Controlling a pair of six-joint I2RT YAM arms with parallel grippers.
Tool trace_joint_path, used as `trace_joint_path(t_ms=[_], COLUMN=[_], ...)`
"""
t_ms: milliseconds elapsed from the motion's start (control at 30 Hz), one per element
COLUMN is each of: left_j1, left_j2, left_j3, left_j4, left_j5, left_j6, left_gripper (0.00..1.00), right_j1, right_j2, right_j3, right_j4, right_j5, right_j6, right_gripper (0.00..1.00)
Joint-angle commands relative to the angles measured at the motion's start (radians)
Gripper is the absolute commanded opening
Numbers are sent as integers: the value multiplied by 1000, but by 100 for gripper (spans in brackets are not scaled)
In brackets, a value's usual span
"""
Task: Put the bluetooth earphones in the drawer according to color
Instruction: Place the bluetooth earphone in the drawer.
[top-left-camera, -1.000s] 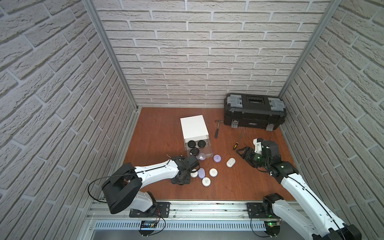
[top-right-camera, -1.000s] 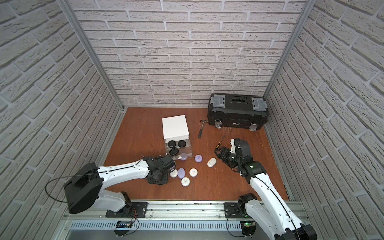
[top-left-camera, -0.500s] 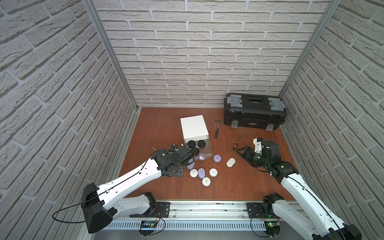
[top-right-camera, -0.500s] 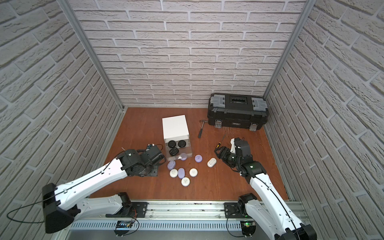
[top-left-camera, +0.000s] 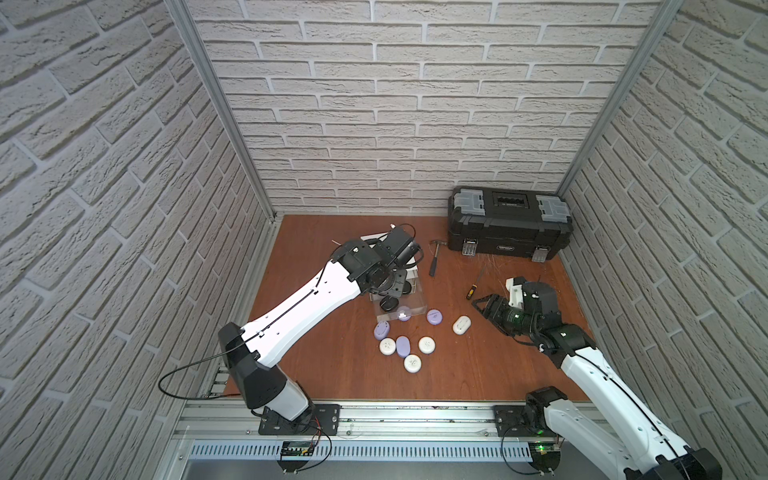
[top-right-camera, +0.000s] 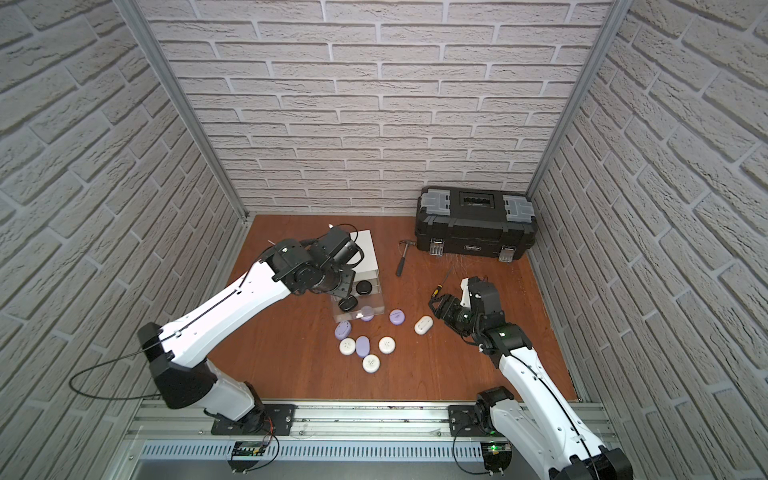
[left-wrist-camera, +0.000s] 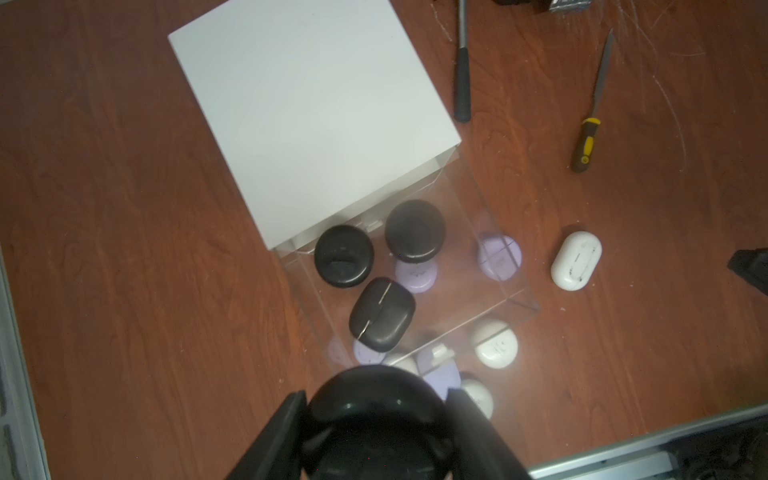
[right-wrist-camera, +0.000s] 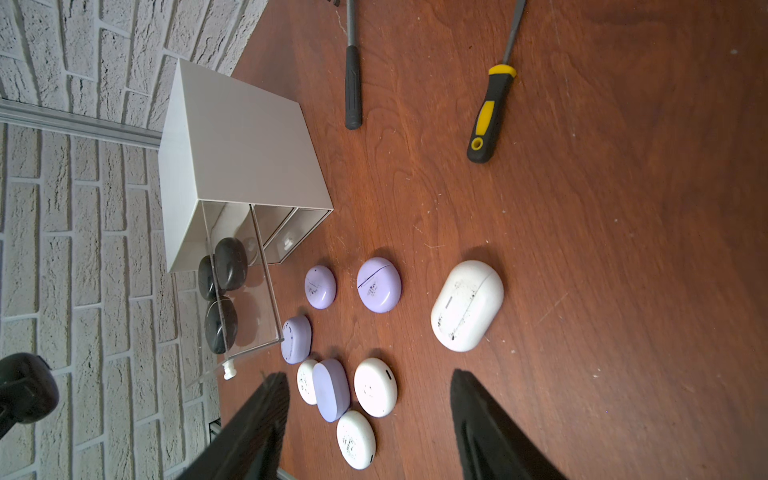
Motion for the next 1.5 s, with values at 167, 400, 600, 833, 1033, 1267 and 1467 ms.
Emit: trace_joint_path(t_ms=[167,400,600,833,1033,1267,1467], left_j1=[6,11,17,26,27,29,29], left_j2=[130,202,244,260,243,217,214], left_j3=[130,141,138,98,44,-3,-31], left_j4=[36,72,90,101,116,103,103], left_j5=[87,142,173,188,194,179,191], left_j6=[94,102,107,106,102,103,98], left_gripper=[43,43,43,43,42,42,42], right_j1=[-11,-11,-11,-11,-11,-10,-11], right_j2=[7,29,44,46,47,43,44], right_j3=[-1,1,3,-3,-10,-17,-26], right_j4=[39,51,57,59,64,62,68], right_j5=[-11,-16,-16,-15,-16,-15,-18], right_j6=[-7,-7,-8,-9,-8,-12,-8], right_gripper=[66,66,66,66,66,66,66])
